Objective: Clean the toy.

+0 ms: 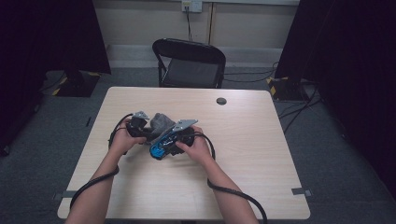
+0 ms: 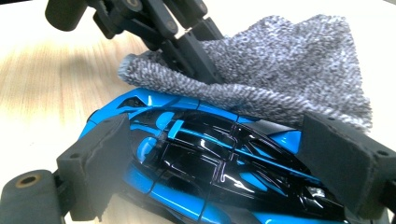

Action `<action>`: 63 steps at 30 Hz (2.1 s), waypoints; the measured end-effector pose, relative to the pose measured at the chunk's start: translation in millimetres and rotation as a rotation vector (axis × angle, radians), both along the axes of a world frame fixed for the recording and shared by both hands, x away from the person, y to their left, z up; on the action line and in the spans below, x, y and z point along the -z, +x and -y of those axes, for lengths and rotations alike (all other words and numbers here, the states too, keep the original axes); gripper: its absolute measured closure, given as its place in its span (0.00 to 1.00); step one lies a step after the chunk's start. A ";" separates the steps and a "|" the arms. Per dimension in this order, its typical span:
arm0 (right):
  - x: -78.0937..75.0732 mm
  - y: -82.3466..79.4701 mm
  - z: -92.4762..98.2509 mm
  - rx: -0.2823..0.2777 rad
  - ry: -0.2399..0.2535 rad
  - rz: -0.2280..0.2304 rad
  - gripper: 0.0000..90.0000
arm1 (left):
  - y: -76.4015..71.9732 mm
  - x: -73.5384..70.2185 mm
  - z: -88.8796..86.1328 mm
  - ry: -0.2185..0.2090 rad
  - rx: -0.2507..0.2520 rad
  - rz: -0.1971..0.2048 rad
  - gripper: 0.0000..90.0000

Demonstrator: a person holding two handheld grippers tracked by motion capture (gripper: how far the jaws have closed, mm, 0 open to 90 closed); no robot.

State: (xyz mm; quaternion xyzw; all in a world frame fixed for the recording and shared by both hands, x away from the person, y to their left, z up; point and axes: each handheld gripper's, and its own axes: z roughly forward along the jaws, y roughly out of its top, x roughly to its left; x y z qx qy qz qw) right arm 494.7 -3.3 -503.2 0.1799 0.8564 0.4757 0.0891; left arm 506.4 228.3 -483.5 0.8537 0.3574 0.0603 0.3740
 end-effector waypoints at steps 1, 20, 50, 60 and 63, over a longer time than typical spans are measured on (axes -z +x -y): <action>0.0 0.0 0.0 0.000 0.000 0.001 0.11 | -1.1 -0.1 -0.9 0.000 -0.002 0.001 0.77; 0.0 -0.2 0.0 0.000 0.000 0.003 0.11 | -25.9 1.6 -22.8 -0.011 -0.027 0.002 0.76; 0.0 -2.1 -0.6 -0.002 -0.005 0.014 0.11 | -75.1 1.9 -47.5 -0.033 -0.059 -0.001 0.76; 0.0 -2.2 -0.7 -0.003 -0.006 0.015 0.11 | -90.3 0.7 -55.9 -0.041 -0.062 -0.024 0.76; 0.0 -2.2 -0.7 -0.003 -0.006 0.015 0.11 | -95.7 -0.1 -56.9 -0.036 -0.058 -0.026 0.76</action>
